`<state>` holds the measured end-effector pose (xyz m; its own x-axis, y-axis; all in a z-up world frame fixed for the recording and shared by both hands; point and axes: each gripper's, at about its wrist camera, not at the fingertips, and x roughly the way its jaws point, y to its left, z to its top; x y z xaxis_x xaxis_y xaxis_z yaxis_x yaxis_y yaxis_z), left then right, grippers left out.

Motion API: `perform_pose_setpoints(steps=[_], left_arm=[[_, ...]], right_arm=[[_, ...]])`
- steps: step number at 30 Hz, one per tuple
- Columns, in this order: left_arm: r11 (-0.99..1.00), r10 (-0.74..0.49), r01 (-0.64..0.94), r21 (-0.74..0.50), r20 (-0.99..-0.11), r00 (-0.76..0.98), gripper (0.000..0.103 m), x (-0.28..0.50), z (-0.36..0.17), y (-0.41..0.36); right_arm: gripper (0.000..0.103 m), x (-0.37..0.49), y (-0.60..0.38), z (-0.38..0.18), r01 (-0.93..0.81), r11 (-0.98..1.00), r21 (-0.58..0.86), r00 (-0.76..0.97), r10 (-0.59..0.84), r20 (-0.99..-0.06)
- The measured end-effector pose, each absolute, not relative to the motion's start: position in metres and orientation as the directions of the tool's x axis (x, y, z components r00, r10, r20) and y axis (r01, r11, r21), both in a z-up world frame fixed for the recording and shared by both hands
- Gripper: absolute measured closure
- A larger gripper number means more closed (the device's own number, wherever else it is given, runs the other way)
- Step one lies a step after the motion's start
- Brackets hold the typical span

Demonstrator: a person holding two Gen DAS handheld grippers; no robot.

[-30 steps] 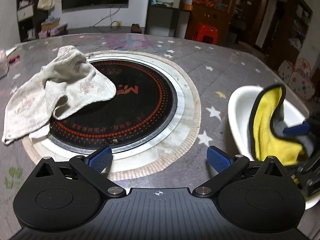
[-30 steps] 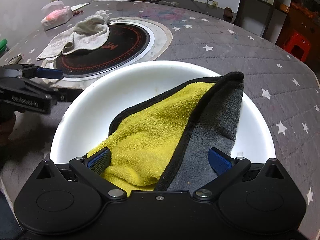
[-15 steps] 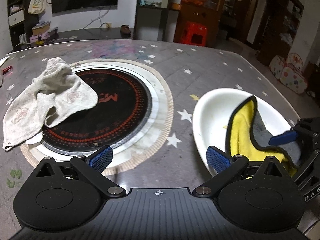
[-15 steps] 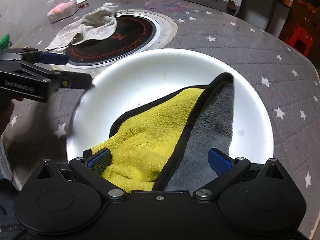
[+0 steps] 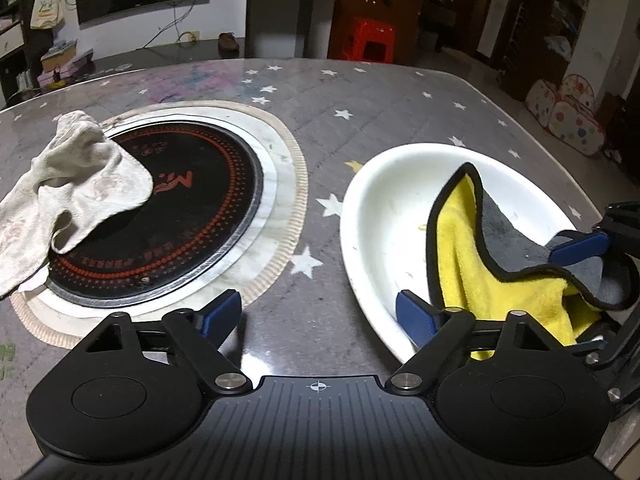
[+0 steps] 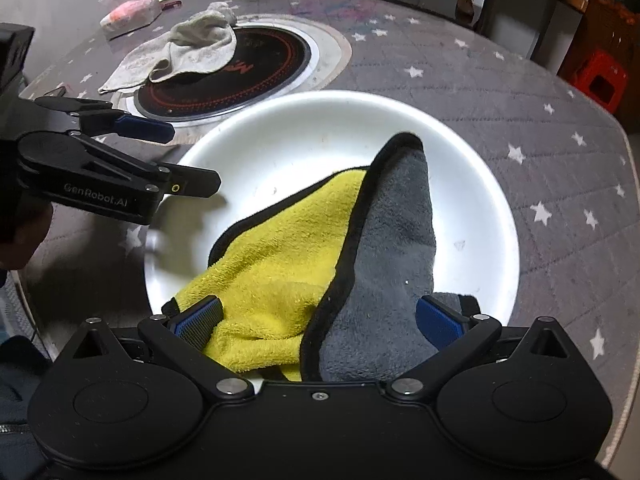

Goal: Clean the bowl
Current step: 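Lift the cloth up out of the bowl with the right gripper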

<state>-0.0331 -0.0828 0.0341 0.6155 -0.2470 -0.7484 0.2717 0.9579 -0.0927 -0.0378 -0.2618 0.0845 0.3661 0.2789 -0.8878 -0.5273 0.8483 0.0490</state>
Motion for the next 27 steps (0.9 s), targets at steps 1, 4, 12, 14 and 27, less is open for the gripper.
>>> perform_pose_setpoints(steps=[1, 4, 12, 14, 27], left_arm=[[0.956, -0.251, 0.278, -0.093, -0.749, 0.613, 0.028, -0.033, 0.034, -0.084], [0.951, -0.263, 0.296, -0.094, -0.751, 0.606, 0.038, -0.033, 0.035, -0.088], [0.937, -0.29, 0.334, -0.1, -0.755, 0.589, 0.066, -0.03, 0.034, -0.099], [0.934, -0.295, 0.343, -0.098, -0.754, 0.587, 0.072, -0.03, 0.034, -0.102], [0.937, -0.272, 0.342, -0.071, -0.764, 0.585, 0.076, -0.029, 0.037, -0.109]], right_arm=[[0.0, -0.037, -0.261, 0.082, -0.53, 0.847, 0.047, 0.363, 0.277, -0.89], [0.0, -0.034, -0.259, 0.078, -0.536, 0.844, 0.036, 0.369, 0.272, -0.889], [0.0, -0.027, -0.257, 0.071, -0.537, 0.844, 0.004, 0.426, 0.276, -0.861], [0.0, -0.022, -0.257, 0.07, -0.527, 0.85, 0.006, 0.447, 0.283, -0.849], [0.0, -0.003, -0.249, 0.07, -0.534, 0.831, -0.155, 0.585, 0.232, -0.777]])
